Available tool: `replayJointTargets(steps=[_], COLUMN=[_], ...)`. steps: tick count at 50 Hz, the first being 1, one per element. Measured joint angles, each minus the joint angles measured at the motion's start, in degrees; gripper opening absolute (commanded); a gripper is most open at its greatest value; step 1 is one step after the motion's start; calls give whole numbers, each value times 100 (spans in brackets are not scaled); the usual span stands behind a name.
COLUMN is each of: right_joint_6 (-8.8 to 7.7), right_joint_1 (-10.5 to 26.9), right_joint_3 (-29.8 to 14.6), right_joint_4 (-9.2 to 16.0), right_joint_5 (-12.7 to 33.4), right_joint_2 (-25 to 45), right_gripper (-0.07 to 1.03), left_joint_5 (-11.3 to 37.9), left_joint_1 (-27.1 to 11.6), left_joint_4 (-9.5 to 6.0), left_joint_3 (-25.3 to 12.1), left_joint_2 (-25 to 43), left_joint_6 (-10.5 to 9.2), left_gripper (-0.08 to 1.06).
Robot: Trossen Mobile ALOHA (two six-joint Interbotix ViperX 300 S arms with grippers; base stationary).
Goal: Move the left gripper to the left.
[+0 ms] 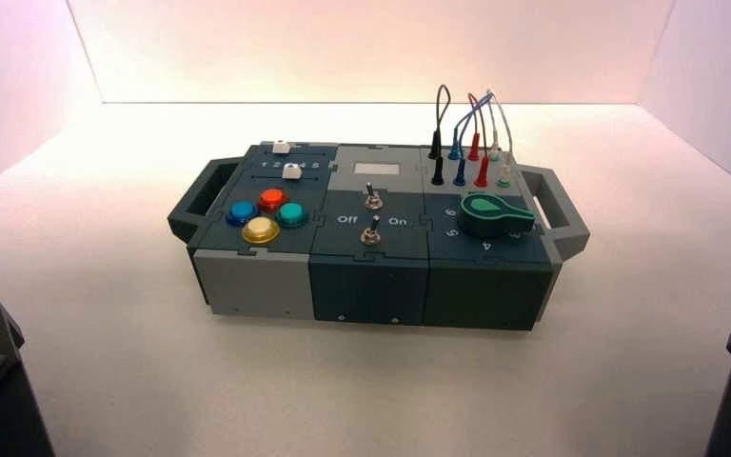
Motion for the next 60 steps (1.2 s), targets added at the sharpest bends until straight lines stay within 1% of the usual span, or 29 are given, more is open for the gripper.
replayJointTargets(steps=[22,30,32,34,41,42,45,48,52,55,56,60], right_joint_6=[-9,-9,0,-9,-9,-9,0,-9,-9,-9,0,-9], right_joint_1=[0,0,0,0,0,0,0,0,0,0,9,18], right_joint_3=[9,9,18,26,26,18,18,26,26,26,18,18], right_joint_4=[-9,-9,0,9,9,18,18,18,18,26,26,26], right_joint_5=[0,0,0,0,0,0,0,0,0,0,0,-9], right_joint_2=[-9,0,0,0,70,79,141,176,246,308,325,387], right_gripper=[-2,-2,-2,-2,-2,-2,-2,-2,-2,-2,-2,-2], left_joint_5=[9,0,-9,-9,-26,-35,-88,-123,-255,-308,-308,-360], left_joint_1=[0,35,123,202,870,905,1283,1477,1898,2109,2118,2373], left_joint_4=[0,62,97,97,114,114,114,114,114,114,114,114], left_joint_3=[0,0,0,-18,-167,-185,-272,-343,-501,-624,-633,-870], left_joint_2=[0,0,0,0,79,88,158,211,413,598,606,967], left_joint_6=[-9,9,18,18,18,18,18,18,18,18,18,18], left_gripper=[-3,-3,-3,-3,-3,-3,-3,-3,-3,-3,-3,-3])
